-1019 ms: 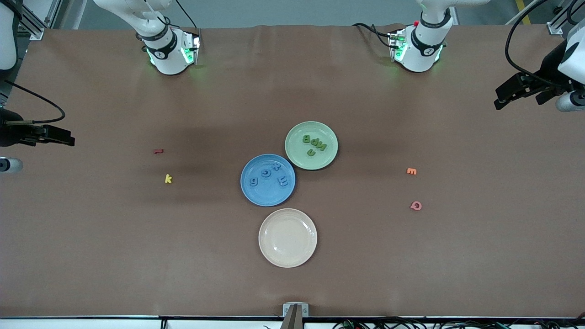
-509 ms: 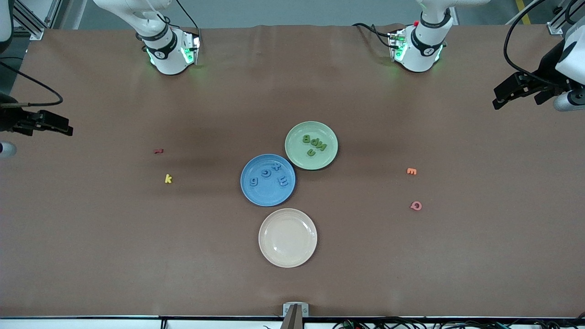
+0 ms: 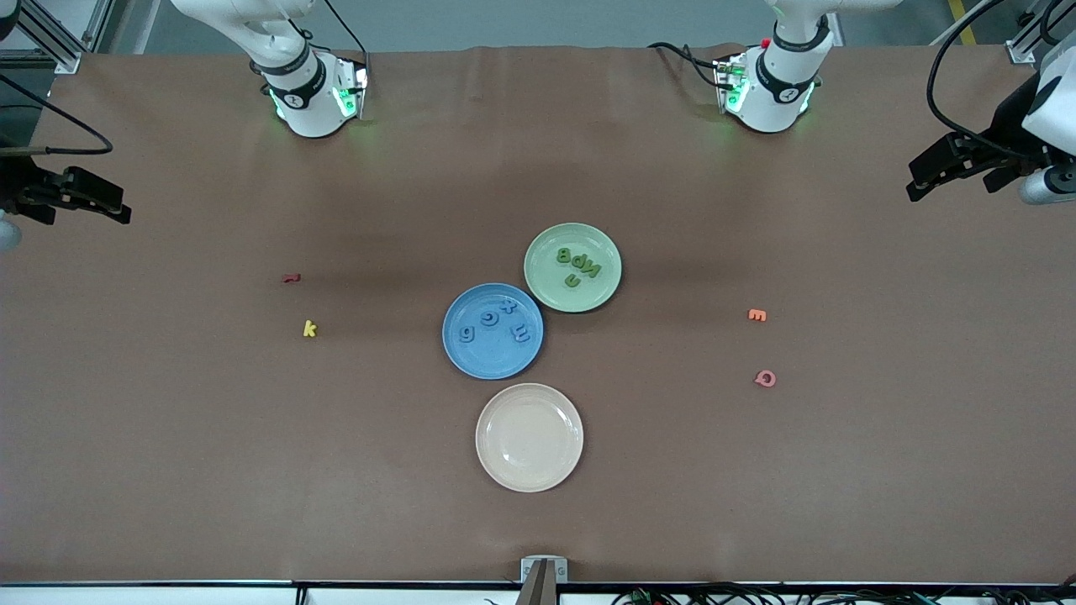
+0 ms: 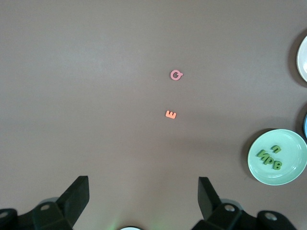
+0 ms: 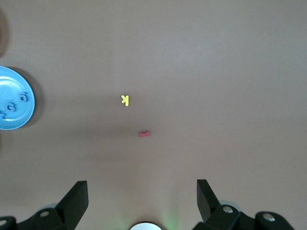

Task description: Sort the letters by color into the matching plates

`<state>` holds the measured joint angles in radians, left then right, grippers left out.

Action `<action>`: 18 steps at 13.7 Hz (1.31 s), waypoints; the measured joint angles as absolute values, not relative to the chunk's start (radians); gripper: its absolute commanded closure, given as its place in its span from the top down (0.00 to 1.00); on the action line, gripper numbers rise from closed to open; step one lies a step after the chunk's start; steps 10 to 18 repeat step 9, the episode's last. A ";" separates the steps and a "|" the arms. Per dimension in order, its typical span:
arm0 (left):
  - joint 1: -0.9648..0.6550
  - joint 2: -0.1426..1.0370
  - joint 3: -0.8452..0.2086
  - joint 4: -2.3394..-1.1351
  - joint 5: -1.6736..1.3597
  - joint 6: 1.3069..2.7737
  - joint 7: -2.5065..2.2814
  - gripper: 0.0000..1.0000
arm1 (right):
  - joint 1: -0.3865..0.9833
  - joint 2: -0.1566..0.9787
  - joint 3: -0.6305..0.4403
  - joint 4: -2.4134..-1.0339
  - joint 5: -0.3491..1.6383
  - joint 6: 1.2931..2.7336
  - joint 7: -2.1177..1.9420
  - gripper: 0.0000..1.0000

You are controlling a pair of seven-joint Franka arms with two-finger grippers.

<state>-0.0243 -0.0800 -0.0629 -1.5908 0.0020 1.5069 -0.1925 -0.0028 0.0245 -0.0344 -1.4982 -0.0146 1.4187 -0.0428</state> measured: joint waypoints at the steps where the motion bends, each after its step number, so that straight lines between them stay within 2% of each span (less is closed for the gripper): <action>1: -0.025 -0.080 -0.063 -1.591 0.002 1.507 -0.192 1.00 | -0.003 0.017 -0.034 -1.498 -0.015 1.410 -0.043 1.00; 9: -0.024 -0.080 -0.063 -1.590 0.002 1.507 -0.191 1.00 | -0.003 -0.049 -0.037 -1.501 -0.003 1.359 -0.038 1.00; 18: -0.024 -0.080 -0.063 -1.590 0.002 1.507 -0.191 1.00 | -0.003 -0.049 -0.037 -1.501 -0.003 1.359 -0.038 1.00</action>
